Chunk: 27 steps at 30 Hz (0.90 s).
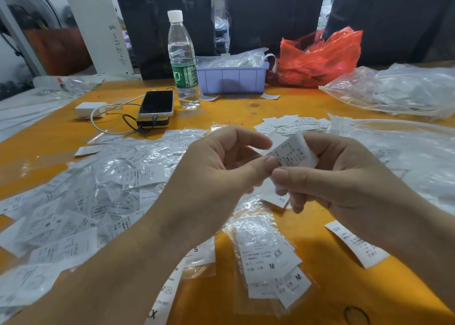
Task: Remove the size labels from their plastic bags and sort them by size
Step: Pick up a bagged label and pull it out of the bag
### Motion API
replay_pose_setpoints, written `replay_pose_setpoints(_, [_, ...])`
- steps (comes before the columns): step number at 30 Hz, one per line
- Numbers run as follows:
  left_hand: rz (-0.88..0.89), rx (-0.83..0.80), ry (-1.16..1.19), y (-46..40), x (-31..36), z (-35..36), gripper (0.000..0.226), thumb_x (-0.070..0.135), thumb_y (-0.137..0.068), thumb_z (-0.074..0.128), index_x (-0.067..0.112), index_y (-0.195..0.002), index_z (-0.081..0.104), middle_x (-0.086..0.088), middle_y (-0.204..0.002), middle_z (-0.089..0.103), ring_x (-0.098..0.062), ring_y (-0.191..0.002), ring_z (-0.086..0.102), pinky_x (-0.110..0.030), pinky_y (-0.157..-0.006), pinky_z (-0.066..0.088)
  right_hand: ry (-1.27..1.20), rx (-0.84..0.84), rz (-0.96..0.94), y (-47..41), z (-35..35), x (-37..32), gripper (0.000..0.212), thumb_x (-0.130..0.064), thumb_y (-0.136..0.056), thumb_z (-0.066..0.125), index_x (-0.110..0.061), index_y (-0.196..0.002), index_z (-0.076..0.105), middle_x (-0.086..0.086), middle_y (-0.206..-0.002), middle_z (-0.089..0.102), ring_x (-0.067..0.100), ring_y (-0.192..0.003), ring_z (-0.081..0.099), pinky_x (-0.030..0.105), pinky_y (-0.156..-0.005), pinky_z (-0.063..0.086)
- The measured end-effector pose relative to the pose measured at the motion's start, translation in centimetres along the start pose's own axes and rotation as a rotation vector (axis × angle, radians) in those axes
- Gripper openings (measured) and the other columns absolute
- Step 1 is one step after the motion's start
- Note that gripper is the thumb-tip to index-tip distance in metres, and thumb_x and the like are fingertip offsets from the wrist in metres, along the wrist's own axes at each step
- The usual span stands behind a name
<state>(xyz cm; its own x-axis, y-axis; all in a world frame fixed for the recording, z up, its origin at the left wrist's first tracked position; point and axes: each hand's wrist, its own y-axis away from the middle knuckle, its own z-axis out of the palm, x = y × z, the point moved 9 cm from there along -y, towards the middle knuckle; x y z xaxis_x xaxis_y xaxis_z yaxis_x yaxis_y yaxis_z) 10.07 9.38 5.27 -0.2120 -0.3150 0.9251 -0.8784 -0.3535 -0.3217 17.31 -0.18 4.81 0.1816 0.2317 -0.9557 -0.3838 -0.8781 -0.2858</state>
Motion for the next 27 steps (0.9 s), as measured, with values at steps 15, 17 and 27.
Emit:
replay_pose_setpoints(15, [-0.087,-0.021,-0.06,0.0,-1.0,0.2,0.012,0.036,-0.081,0.074,0.026,-0.085,0.074,0.008,-0.078,0.074,-0.003,-0.071,0.067,-0.017,-0.063,0.053,0.21,0.227,-0.087,0.5,-2.0,-1.3,0.015,-0.022,-0.07,0.076,-0.014,-0.082,0.075,0.013,-0.071,0.067,0.016,-0.054,0.056,0.026,-0.05,0.049])
replay_pose_setpoints(17, [-0.097,-0.019,-0.061,0.0,-1.1,0.1,0.008,0.028,-0.087,0.068,0.024,-0.083,0.074,0.004,-0.071,0.071,-0.008,-0.065,0.065,-0.021,-0.063,0.055,0.192,0.264,-0.1,0.5,-2.2,-1.6,0.018,-0.024,-0.069,0.075,-0.013,-0.083,0.075,0.011,-0.07,0.068,0.018,-0.054,0.056,0.025,-0.049,0.049])
replay_pose_setpoints(27, [-0.184,0.023,0.107,-0.3,-1.6,-0.6,0.017,0.028,-0.082,0.069,0.02,-0.068,0.074,0.004,-0.056,0.057,-0.008,-0.051,0.052,-0.023,-0.055,0.05,0.116,0.269,-0.091,0.6,-2.4,-2.1,0.019,-0.021,-0.064,0.074,-0.011,-0.08,0.07,0.005,-0.061,0.064,0.019,-0.054,0.054,0.025,-0.046,0.046])
